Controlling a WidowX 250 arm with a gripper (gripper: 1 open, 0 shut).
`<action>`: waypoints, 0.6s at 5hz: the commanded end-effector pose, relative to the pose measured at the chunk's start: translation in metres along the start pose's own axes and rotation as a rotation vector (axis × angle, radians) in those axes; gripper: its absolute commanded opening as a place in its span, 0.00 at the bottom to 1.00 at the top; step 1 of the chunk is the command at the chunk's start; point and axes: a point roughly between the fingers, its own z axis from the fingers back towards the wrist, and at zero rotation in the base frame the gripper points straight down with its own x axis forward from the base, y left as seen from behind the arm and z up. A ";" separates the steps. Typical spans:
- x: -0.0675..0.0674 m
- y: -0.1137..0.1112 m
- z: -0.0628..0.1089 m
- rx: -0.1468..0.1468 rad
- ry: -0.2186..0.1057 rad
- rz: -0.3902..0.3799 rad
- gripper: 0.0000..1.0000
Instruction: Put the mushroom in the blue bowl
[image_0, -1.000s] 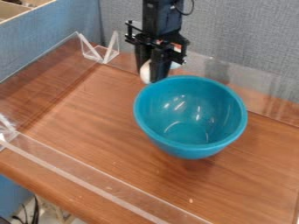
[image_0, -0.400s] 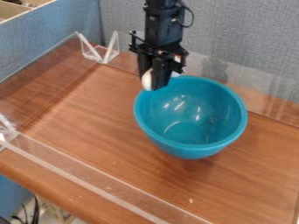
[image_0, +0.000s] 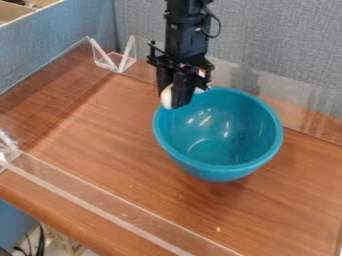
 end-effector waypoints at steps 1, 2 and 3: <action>0.000 -0.004 0.022 0.029 -0.079 0.010 0.00; -0.001 -0.007 0.016 0.028 -0.079 0.036 0.00; -0.002 -0.010 0.012 0.026 -0.079 0.064 0.00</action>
